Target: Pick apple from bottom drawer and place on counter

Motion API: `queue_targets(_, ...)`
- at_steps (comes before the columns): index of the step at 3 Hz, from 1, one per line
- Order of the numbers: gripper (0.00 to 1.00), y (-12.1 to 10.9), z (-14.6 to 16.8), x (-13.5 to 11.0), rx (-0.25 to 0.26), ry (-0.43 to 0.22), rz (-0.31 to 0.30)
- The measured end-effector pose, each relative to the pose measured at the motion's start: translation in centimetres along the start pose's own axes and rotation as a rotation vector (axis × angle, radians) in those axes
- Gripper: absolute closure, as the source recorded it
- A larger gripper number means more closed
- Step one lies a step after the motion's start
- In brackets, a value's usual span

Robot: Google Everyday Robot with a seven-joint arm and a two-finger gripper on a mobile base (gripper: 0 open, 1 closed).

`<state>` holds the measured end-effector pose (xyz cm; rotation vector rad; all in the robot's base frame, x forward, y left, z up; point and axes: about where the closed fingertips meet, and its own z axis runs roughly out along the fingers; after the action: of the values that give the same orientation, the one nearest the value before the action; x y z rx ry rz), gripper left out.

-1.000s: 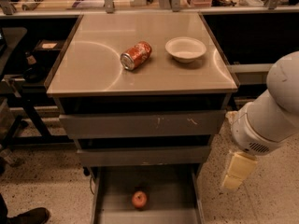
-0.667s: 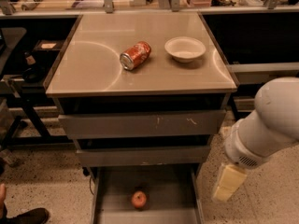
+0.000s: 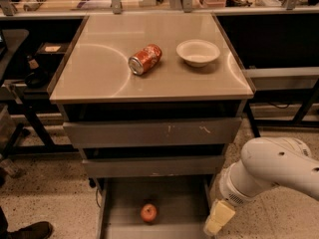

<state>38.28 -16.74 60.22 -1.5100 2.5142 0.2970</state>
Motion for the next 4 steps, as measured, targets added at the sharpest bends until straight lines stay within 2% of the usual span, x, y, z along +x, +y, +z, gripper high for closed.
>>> queue_targets(2,0.00,-0.2,-0.2,-0.2,0.016,-0.013,-0.004)
queue_targets(3,0.00,-0.3,2.8,0.4,-0.008,-0.081,0.012)
queue_targets(4,0.00,-1.2,8.6,0.7,-0.066,-0.170,0.030)
